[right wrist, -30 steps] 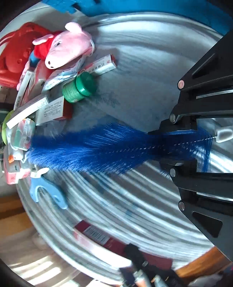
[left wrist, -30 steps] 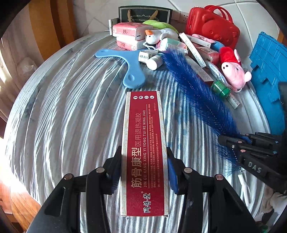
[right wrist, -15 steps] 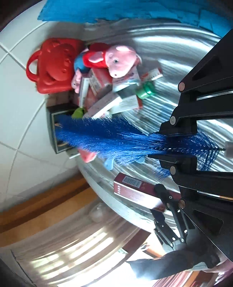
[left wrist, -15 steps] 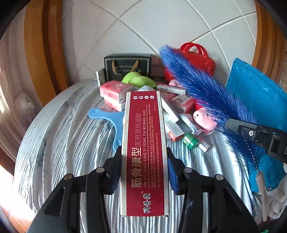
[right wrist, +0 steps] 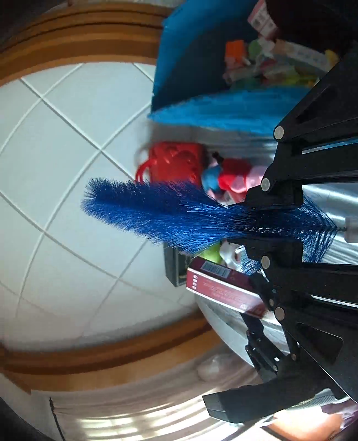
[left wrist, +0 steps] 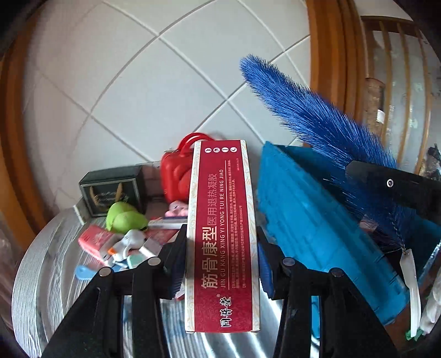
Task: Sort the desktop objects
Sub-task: 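Carry the red box and blue brush over the blue crate with both tools, then open both tools to drop the red box and brush into the crate, then move both tools back over the table toward the remaining items, then grasp the white pill bottle with the left tool while the right tool grasps the green cap, then carry the pill bottle and green cap over the blue crate with both tools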
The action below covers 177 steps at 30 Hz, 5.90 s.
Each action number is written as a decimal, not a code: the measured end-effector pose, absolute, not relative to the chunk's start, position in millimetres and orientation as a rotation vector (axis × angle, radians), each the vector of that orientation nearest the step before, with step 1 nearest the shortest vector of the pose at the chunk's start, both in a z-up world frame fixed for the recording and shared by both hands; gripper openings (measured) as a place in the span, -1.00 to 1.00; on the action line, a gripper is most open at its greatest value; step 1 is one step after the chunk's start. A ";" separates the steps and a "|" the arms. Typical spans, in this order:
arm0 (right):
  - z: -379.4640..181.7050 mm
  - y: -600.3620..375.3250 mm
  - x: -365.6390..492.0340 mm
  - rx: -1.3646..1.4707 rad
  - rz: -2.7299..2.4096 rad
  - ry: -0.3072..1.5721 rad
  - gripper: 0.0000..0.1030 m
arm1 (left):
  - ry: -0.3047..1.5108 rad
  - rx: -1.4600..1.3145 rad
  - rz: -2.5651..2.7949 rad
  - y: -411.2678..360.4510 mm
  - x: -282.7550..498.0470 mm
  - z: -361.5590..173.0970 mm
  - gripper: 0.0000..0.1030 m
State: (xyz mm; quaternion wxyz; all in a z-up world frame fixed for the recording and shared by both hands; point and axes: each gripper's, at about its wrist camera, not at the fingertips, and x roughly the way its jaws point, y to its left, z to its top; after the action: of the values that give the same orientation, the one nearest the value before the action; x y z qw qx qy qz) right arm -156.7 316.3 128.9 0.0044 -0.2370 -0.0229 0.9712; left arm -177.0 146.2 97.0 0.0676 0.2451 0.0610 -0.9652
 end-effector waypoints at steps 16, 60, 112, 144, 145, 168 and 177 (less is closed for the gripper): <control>193.2 559.1 -112.1 -0.833 2.655 0.012 -0.71 | 0.037 1.133 -3.062 354.8 -350.6 133.3 -0.15; 197.0 501.1 -105.5 -0.630 2.664 -0.218 1.00 | 0.121 0.603 -2.995 272.3 -253.7 173.6 0.49; -146.3 354.2 -338.0 -1.397 2.404 0.132 1.00 | 0.329 1.412 -2.512 -98.1 -290.3 -216.7 0.30; -187.4 288.3 -365.4 -1.550 2.547 -0.095 -0.04 | 0.360 1.307 -2.631 -37.1 -214.3 -159.9 -0.35; -176.1 285.9 -359.2 -1.519 2.572 -0.092 -0.04 | 0.352 1.278 -2.647 -35.4 -208.0 -149.3 -0.35; 80.4 302.0 -190.8 -0.684 2.805 -0.228 -0.04 | 0.098 0.704 -3.070 141.7 -184.6 85.0 -0.35; 140.1 427.9 -144.5 -0.792 2.671 -0.289 -0.03 | 0.116 0.872 -3.199 260.2 -238.4 140.7 -0.35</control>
State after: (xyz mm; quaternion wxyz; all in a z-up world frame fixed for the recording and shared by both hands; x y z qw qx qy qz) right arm -144.5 427.9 140.1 0.1698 -0.2786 -0.1016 0.9398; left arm -238.4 260.2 140.7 -0.0882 0.2618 0.0348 -0.9605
